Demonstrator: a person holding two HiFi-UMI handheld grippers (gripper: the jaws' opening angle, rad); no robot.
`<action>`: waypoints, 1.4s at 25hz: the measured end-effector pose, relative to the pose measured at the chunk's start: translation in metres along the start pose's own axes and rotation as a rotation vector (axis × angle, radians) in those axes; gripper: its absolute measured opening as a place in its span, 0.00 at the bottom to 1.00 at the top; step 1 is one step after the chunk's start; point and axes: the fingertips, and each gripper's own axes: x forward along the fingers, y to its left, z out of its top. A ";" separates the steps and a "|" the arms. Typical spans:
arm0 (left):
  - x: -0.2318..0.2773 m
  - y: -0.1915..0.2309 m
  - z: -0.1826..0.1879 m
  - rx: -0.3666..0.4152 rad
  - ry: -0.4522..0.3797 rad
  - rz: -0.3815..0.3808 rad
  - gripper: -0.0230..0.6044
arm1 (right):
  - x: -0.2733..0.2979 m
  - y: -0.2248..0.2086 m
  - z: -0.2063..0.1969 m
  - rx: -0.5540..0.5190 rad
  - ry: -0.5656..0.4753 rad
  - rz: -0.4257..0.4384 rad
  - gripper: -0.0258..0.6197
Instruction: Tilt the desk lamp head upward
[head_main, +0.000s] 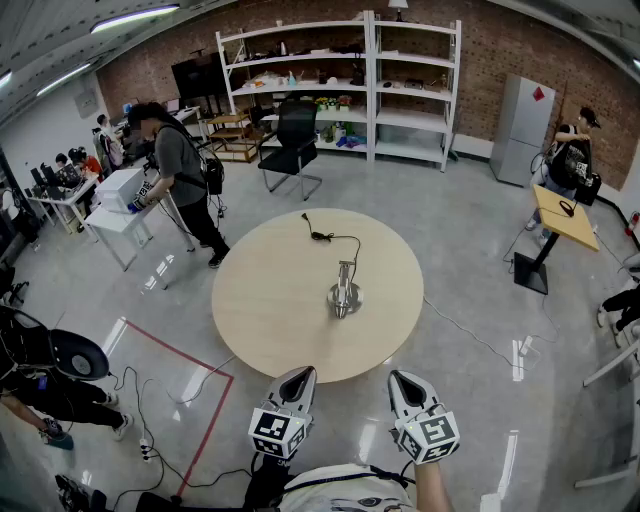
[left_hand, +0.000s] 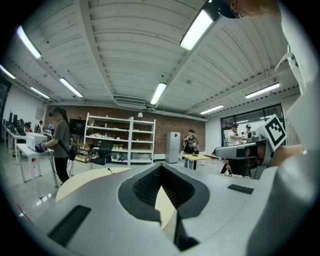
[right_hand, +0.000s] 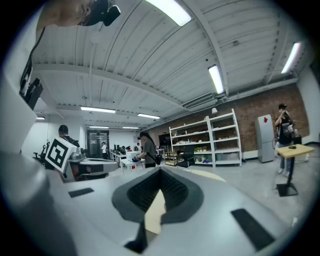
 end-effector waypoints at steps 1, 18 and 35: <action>0.002 0.000 0.000 0.000 -0.001 0.000 0.02 | 0.001 -0.001 0.000 0.000 -0.001 0.001 0.04; 0.013 -0.019 -0.002 -0.009 -0.001 0.024 0.02 | -0.008 -0.021 -0.005 0.009 0.001 0.032 0.04; 0.051 -0.066 -0.039 -0.054 0.048 0.044 0.02 | -0.030 -0.057 -0.046 0.079 0.095 0.074 0.04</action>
